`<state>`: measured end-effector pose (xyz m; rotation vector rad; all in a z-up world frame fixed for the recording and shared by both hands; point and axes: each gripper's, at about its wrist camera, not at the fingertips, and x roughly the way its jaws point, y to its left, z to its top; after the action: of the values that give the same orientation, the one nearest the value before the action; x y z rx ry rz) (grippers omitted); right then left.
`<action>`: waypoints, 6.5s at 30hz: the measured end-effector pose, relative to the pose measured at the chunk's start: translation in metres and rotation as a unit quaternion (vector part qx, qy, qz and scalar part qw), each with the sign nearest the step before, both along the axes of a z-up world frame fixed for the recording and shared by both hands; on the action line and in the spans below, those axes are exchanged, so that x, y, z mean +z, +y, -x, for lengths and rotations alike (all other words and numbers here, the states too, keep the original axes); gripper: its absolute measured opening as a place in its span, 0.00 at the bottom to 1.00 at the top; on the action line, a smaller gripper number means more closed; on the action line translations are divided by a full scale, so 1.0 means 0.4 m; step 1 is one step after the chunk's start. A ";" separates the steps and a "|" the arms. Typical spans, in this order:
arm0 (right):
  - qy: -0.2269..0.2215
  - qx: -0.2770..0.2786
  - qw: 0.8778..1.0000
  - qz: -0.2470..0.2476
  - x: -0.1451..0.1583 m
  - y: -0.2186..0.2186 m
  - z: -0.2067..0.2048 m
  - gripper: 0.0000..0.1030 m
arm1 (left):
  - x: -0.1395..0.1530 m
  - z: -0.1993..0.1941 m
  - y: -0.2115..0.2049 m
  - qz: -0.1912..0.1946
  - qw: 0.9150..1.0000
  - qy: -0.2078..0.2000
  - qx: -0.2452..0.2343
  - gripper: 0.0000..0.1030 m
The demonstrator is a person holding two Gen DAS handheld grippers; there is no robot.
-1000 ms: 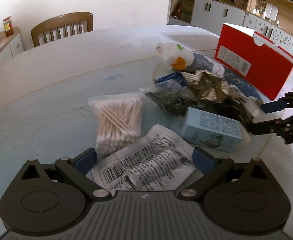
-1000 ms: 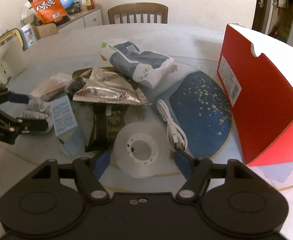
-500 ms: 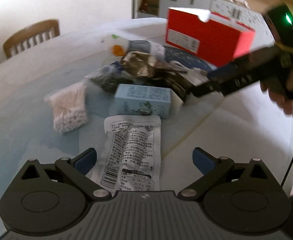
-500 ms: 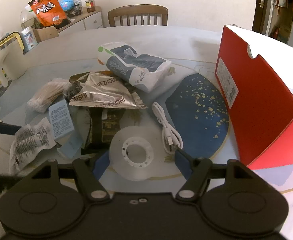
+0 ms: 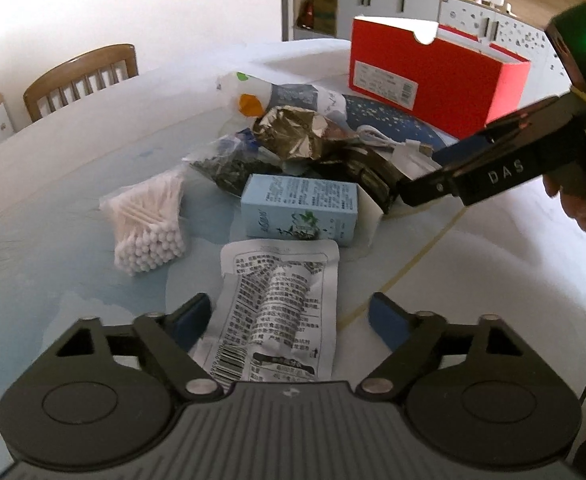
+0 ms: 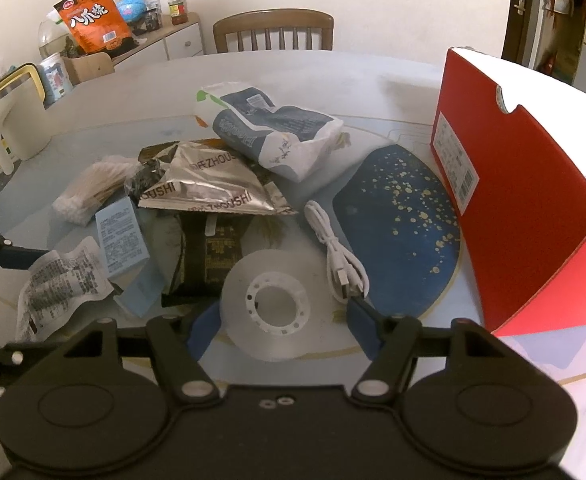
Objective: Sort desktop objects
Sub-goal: 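Close the left gripper on the white printed sachet, then carry the sachet with the left gripper into the red shoebox, then lower the sachet onto the box floor and open the left gripper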
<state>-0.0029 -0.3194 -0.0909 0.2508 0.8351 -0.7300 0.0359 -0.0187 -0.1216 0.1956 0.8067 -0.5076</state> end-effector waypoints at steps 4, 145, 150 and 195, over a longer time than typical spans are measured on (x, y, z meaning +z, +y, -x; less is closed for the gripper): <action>-0.003 -0.009 1.000 0.000 0.002 0.005 0.000 0.60 | 0.001 0.003 0.002 0.001 1.000 -0.005 0.011 0.72; 0.223 -0.024 0.973 -0.046 0.148 -0.604 0.331 0.56 | 0.130 -0.476 -1.008 -0.134 0.973 0.089 -0.165 0.57; 0.240 -0.016 0.969 -0.052 0.134 -0.604 0.322 0.56 | 0.116 -0.490 -1.007 -0.140 0.970 0.119 -0.162 0.57; 0.130 -0.037 0.991 0.017 0.312 -0.467 0.368 0.57 | 0.319 -0.373 -0.808 -0.007 0.990 0.066 -0.122 0.56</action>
<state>-0.1499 -0.5061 0.0340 0.1586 1.0636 -0.8573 0.1851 -0.3420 0.0059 0.2778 0.9201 -0.7525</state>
